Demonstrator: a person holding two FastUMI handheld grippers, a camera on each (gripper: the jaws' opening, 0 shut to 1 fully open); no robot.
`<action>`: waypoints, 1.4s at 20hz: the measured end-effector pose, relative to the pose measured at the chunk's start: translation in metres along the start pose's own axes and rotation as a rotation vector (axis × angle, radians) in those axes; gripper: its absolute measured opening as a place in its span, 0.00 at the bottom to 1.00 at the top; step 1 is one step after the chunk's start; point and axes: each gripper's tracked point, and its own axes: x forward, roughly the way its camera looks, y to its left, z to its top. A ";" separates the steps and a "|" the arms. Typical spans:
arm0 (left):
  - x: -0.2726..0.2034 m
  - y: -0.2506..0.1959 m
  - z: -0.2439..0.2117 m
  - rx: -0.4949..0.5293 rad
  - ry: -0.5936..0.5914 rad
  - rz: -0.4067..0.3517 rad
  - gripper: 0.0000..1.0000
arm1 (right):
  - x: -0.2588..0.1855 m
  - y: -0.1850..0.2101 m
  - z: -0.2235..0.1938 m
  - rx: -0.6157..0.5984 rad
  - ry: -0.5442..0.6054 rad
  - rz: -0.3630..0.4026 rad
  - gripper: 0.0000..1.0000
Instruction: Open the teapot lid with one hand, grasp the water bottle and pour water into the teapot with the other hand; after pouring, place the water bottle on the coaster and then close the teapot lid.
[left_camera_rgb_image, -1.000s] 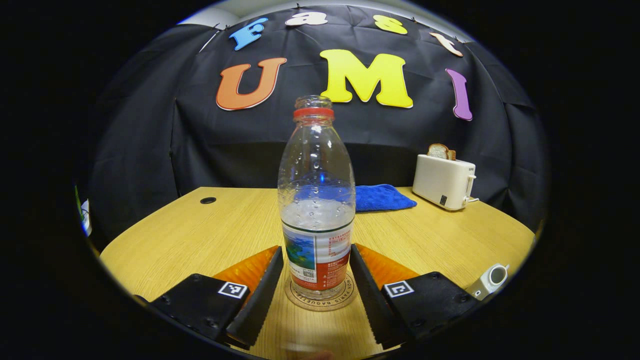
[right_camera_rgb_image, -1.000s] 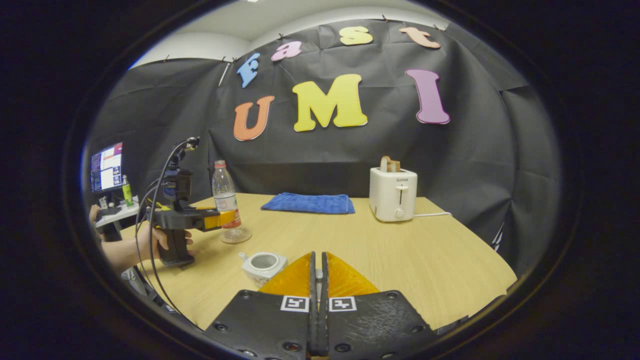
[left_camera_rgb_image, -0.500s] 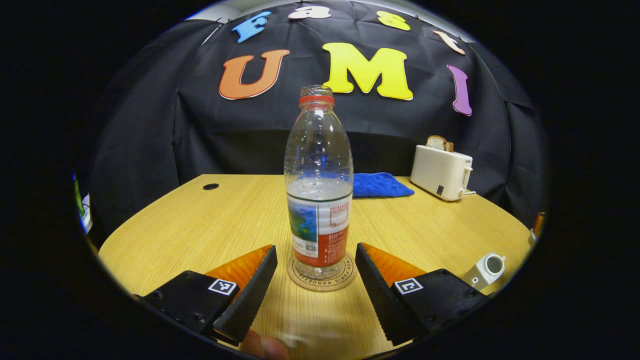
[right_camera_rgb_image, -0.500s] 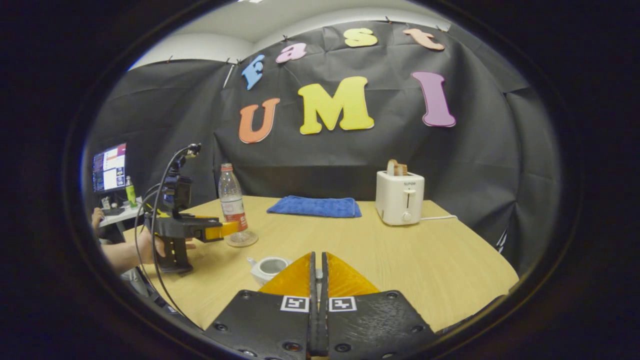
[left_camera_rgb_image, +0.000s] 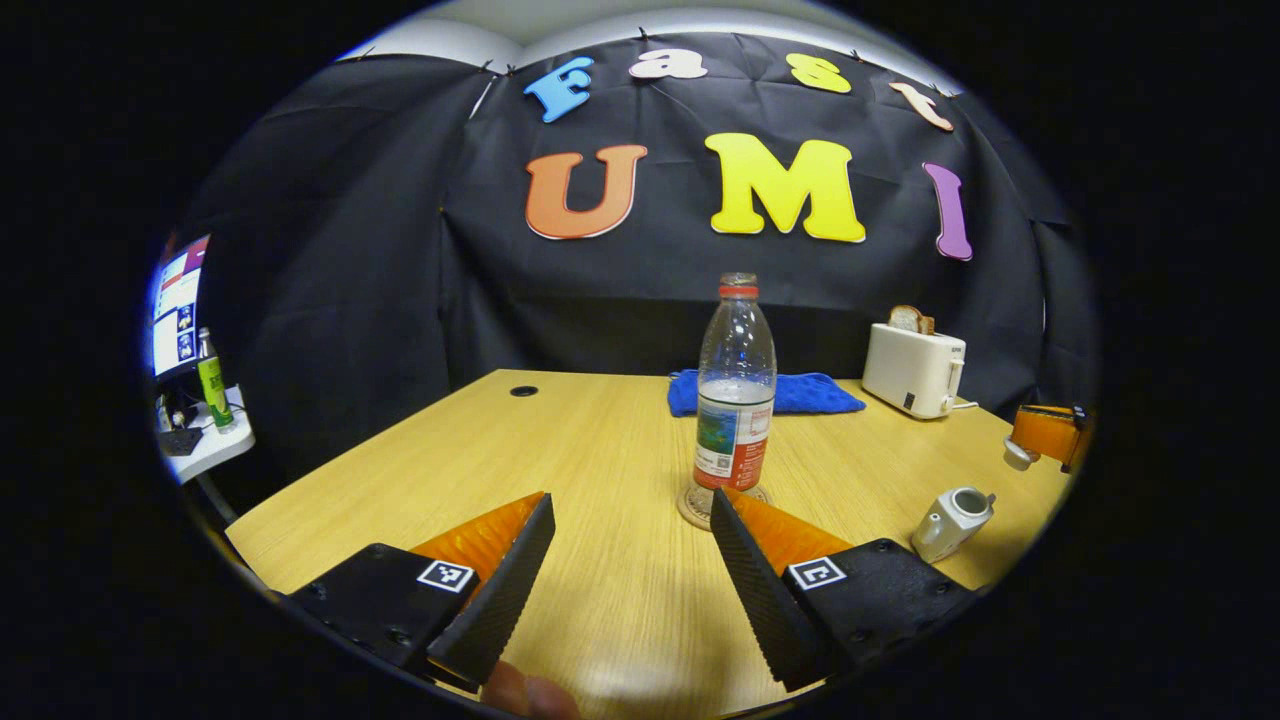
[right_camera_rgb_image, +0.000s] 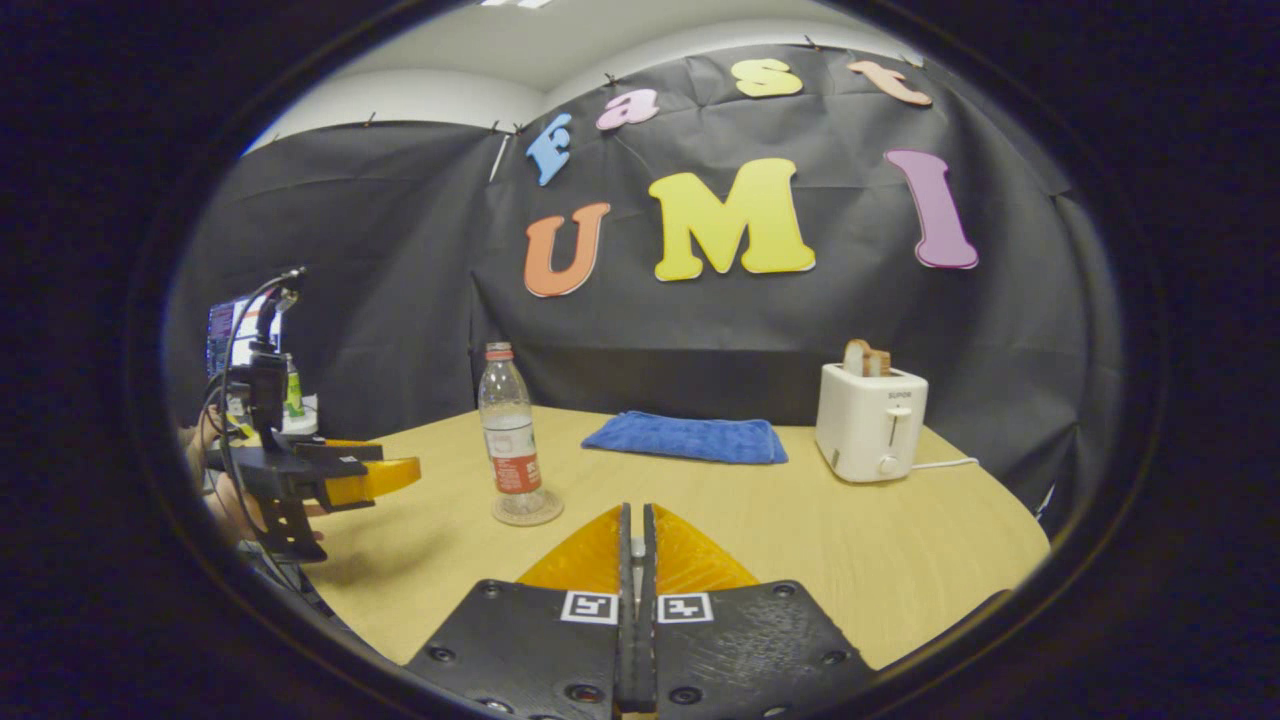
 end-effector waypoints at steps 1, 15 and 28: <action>-0.009 0.005 0.004 -0.009 -0.019 0.017 0.98 | 0.005 0.004 0.000 -0.004 -0.006 0.009 0.00; -0.048 0.036 0.020 -0.009 -0.097 0.099 0.98 | 0.028 0.011 -0.035 -0.023 0.025 0.025 0.00; -0.057 0.017 0.031 0.018 -0.117 0.078 0.98 | 0.023 0.011 -0.047 -0.005 0.028 0.002 0.07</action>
